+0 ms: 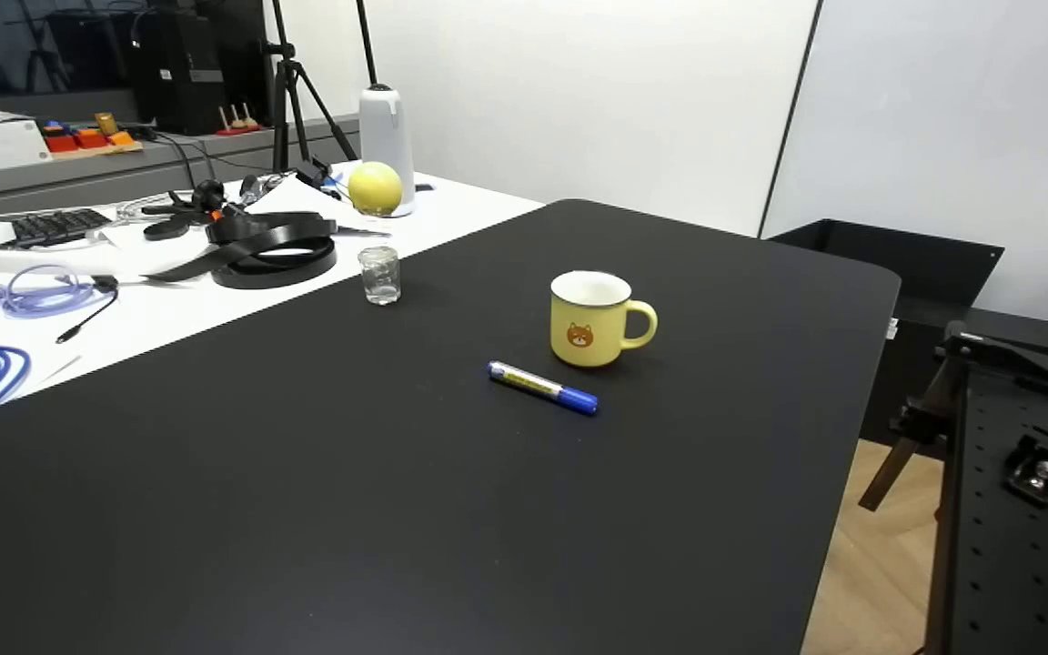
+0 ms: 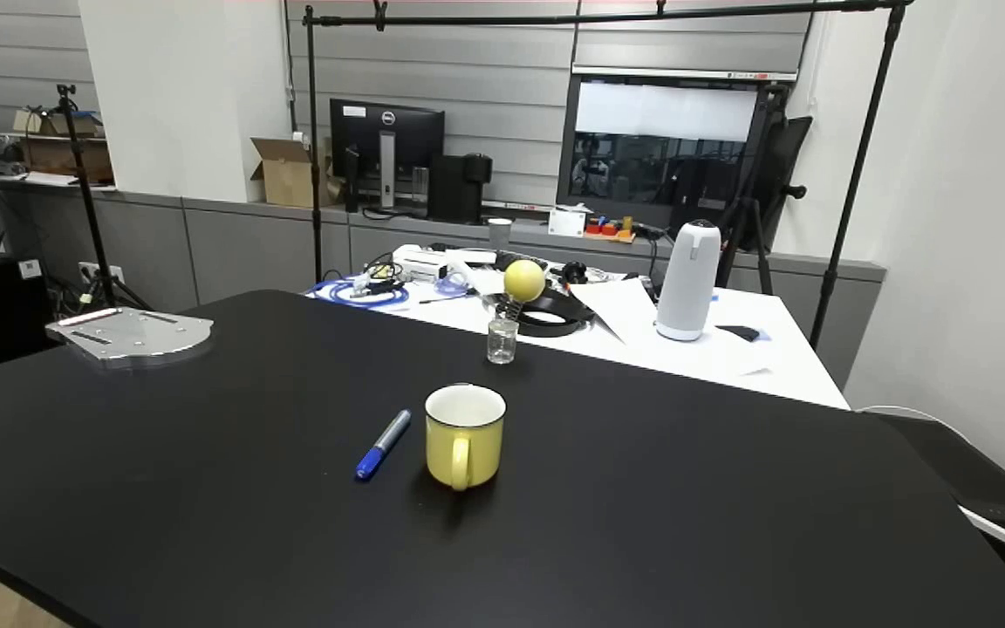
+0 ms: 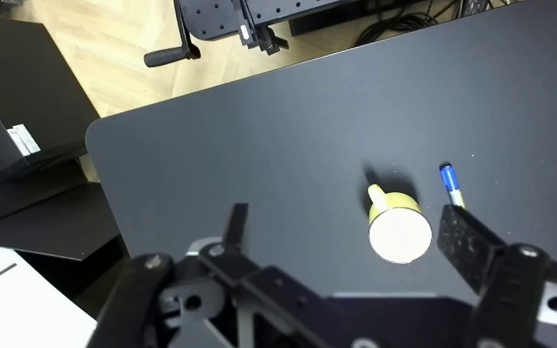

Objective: Put the marker in the yellow mug cup

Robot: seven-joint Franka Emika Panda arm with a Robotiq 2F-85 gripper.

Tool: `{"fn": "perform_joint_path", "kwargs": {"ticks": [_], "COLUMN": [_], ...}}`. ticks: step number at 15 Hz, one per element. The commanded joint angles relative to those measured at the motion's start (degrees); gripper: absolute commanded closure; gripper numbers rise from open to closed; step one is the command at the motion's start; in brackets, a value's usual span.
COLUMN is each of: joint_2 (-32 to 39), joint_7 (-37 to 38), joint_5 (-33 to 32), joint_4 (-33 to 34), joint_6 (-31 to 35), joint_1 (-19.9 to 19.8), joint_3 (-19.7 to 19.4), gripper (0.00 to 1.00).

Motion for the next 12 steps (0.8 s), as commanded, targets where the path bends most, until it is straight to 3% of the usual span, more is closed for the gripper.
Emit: {"fn": "perform_joint_path", "kwargs": {"ticks": [1,7,12], "joint_2": [0.01,1.6,7.49], "joint_7": [0.68,0.29,2.3], "joint_5": [-0.65,1.34,9.08], "joint_4": [0.18,-11.01,-20.87], "joint_6": [-0.34,10.55,28.66], "joint_1": [1.43,5.99,10.24], "joint_3": [-1.05,0.12,1.24], "gripper": [0.0,0.0,0.0]}}
